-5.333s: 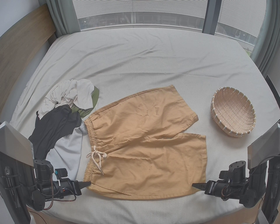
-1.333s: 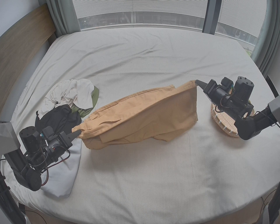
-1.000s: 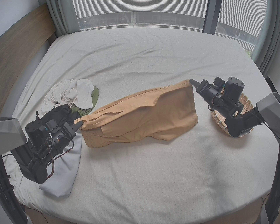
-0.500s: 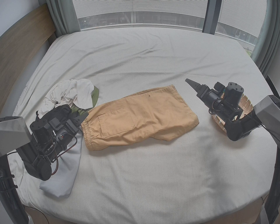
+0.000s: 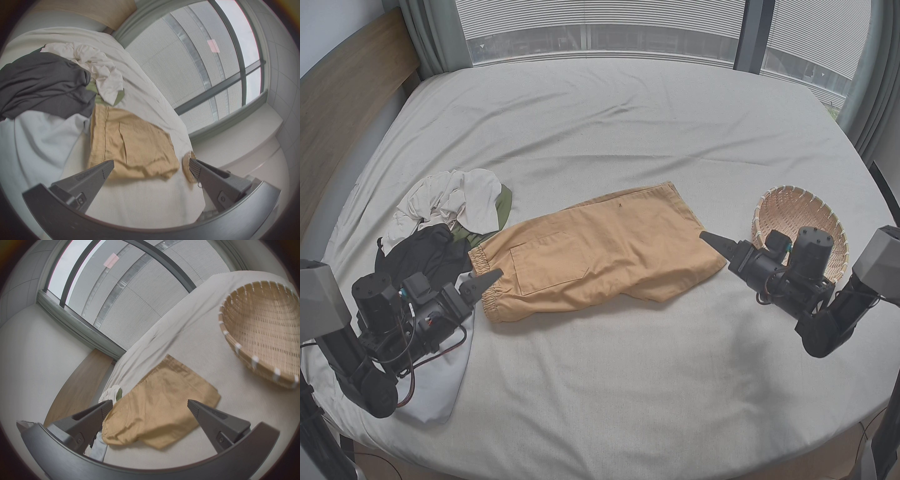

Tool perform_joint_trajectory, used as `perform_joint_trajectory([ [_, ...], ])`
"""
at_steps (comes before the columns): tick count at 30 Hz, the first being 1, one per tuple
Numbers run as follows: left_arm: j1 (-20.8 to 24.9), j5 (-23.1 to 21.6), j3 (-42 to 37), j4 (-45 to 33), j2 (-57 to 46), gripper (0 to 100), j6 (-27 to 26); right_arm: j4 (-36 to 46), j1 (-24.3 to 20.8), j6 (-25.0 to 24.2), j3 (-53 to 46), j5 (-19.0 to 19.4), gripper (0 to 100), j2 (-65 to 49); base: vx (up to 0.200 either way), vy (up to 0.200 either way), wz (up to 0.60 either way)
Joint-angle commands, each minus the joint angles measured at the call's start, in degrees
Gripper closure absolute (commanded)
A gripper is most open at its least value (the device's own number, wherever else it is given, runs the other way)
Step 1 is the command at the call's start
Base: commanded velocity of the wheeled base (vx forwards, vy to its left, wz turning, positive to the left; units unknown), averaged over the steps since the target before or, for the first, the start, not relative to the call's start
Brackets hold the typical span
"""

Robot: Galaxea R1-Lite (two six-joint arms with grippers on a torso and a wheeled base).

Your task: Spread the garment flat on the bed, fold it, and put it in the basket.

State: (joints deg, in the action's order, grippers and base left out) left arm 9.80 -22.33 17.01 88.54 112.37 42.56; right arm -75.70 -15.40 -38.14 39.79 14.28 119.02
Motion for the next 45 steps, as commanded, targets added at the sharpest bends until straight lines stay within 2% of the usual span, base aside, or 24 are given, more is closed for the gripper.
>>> perform_joint_trajectory([
  [1,1.01,-1.75,-5.76,-0.03,-2.51,0,-3.97,-1.9,-0.78,-0.09,-5.69,-0.48,0,-0.72,0.0,0.0,0.0],
  [2,1.01,-1.75,-5.76,-0.03,-2.51,0,-3.97,-1.9,-0.78,-0.09,-5.69,-0.48,0,-0.63,0.0,0.0,0.0],
  [3,1.1,-1.75,-6.63,-0.03,-2.07,0,-5.12,-1.99,-1.13,-0.09,-5.34,-2.41,0,1.39,0.0,0.0,0.0],
  [6,1.36,-2.19,-7.78,-0.03,-1.72,0,-6.52,-1.99,-2.18,-0.09,-4.63,-4.52,0,4.12,0.0,0.0,0.0],
  [12,2.42,-3.07,-8.83,-0.03,-1.28,0,-7.58,-1.64,-2.88,-0.09,-2.35,-4.78,0,6.32,0.0,0.0,0.0],
  [16,3.82,-3.16,-10.33,-0.03,0.39,0,-11.62,-0.15,-2.8,-0.09,1.87,-4.87,0,9.3,0.0,0.0,0.0],
  [18,4.17,-2.98,-10.59,0.05,1.62,0,-15.4,1.44,-2.8,-0.18,4.51,-4.96,0,11.24,0.0,0.0,0.0],
  [22,4.61,-2.72,-10.77,0.05,2.68,0,-17.6,1.96,-2.71,-0.18,6.18,-4.96,0,12.03,0.0,0.0,0.0],
  [25,4.61,-2.63,-10.59,0.05,2.94,0,-18.3,2.05,-2.62,-0.18,7.06,-5.05,0,12.91,0.0,0.0,0.0],
  [31,4.88,-2.54,-10.77,0.14,2.5,0,-19.18,2.14,-2.71,-1.85,10.48,-8.03,0,15.54,0.0,0.0,0.0],
  [40,5.84,-2.45,-11.12,0.23,1.8,0,-20.32,2.31,-2.71,-2.9,15.67,-8.03,0,18.62,0.0,0.0,0.0],
  [45,5.76,-2.45,-11.12,0.23,1.36,0,-20.23,6.62,-2.8,-3.69,22.88,-8.12,0,20.99,0.0,0.0,0.0],
])
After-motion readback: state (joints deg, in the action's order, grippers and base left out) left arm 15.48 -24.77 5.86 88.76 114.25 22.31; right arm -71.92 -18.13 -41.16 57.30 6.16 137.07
